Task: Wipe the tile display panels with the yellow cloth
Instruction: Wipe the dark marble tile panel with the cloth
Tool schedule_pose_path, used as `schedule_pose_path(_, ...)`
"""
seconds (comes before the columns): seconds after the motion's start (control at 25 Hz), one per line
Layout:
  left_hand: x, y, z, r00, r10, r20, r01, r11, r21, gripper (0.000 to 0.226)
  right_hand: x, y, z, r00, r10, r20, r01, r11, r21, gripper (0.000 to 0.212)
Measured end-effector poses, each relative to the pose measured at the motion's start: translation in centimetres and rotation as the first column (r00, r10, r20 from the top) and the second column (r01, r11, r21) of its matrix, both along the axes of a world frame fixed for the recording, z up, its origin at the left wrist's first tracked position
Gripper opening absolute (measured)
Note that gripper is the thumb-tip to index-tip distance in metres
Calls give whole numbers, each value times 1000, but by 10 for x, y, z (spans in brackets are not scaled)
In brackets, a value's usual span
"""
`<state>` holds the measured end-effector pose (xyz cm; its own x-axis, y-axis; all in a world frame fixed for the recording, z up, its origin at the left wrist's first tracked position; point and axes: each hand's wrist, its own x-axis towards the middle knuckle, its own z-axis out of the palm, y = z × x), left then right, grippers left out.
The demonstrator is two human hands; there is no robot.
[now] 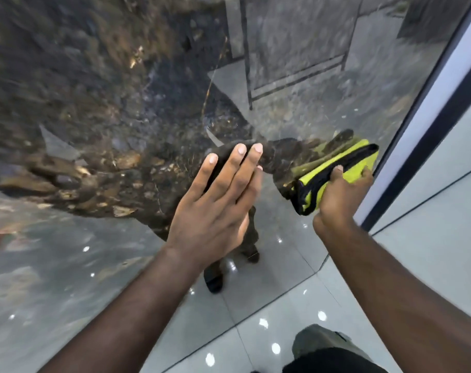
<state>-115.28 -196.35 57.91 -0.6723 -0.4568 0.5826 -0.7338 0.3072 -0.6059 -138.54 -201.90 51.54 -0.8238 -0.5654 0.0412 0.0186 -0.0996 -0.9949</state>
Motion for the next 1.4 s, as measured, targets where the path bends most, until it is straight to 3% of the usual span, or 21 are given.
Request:
schedule_pose_path(0.04,-1,0,0,1000,7,-3,-7,1000,0,67,6,8,11,982,16,-190,-32,996,-80,61)
schedule_pose_path(0.12,-3,-1,-1,999,23,28,-23,1000,-16,70,12,21,15,841,39,-540,-189,956,-226,60)
schedule_pose_path(0.16,-5,-3,0,998,31,52,-30,999,-26,71,7,17,15,812,34,-582,-212,947,-241,59)
schedule_pose_path(0.2,-8,-6,1,997,31,64,-29,999,-31,72,1,10,13,855,19,-518,-164,958,-235,58)
schedule_pose_path(0.28,-17,-11,3,998,24,61,-22,999,-34,74,-4,3,19,977,59,-205,-86,989,-124,61)
schedule_pose_path(0.32,-24,-15,2,997,31,66,-28,998,-50,75,-6,6,22,964,56,-262,-96,985,-144,62)
schedule_pose_path(0.4,-38,-25,-2,995,50,91,-42,995,-93,73,-12,13,20,832,48,-553,-204,953,-224,62)
schedule_pose_path(0.44,-43,-28,-5,995,51,91,-41,993,-107,72,-20,8,12,804,61,-591,-241,943,-231,63)
schedule_pose_path(0.48,-48,-30,-8,995,43,88,-33,993,-111,72,-28,1,7,855,65,-514,-207,953,-223,64)
schedule_pose_path(0.52,-55,-33,-12,995,37,88,-28,994,-103,73,-37,-6,3,944,67,-323,-136,971,-195,64)
schedule_pose_path(0.56,-61,-35,-16,995,32,94,-22,994,-105,74,-42,-12,-1,988,79,-131,-96,987,-129,66)
schedule_pose_path(0.6,-65,-37,-19,993,26,113,-14,993,-113,75,-43,-12,-5,995,93,-43,-97,990,-98,66)
schedule_pose_path(0.76,-76,-48,-28,956,-4,294,40,992,-116,79,-45,0,-51,981,177,-81,-187,973,-138,63)
schedule_pose_path(0.84,-75,-51,-30,925,-12,380,52,994,-95,79,-51,-3,-85,984,168,66,-171,984,42,63)
schedule_pose_path(0.92,-72,-51,-29,906,-22,423,57,996,-71,78,-50,-1,-107,947,219,234,-264,948,179,60)
schedule_pose_path(1.04,-74,-52,-30,914,-65,401,87,996,-37,74,-56,11,-131,932,301,200,-342,914,219,59)
schedule_pose_path(1.2,-77,-50,-29,916,-50,399,87,993,-75,68,-74,7,-151,893,280,352,-412,824,390,57)
schedule_pose_path(1.28,-78,-52,-30,917,-55,395,92,993,-75,67,-77,4,-152,909,328,255,-408,825,392,57)
schedule_pose_path(1.4,-76,-51,-32,912,-41,409,81,993,-81,66,-82,3,-140,900,277,337,-402,827,393,56)
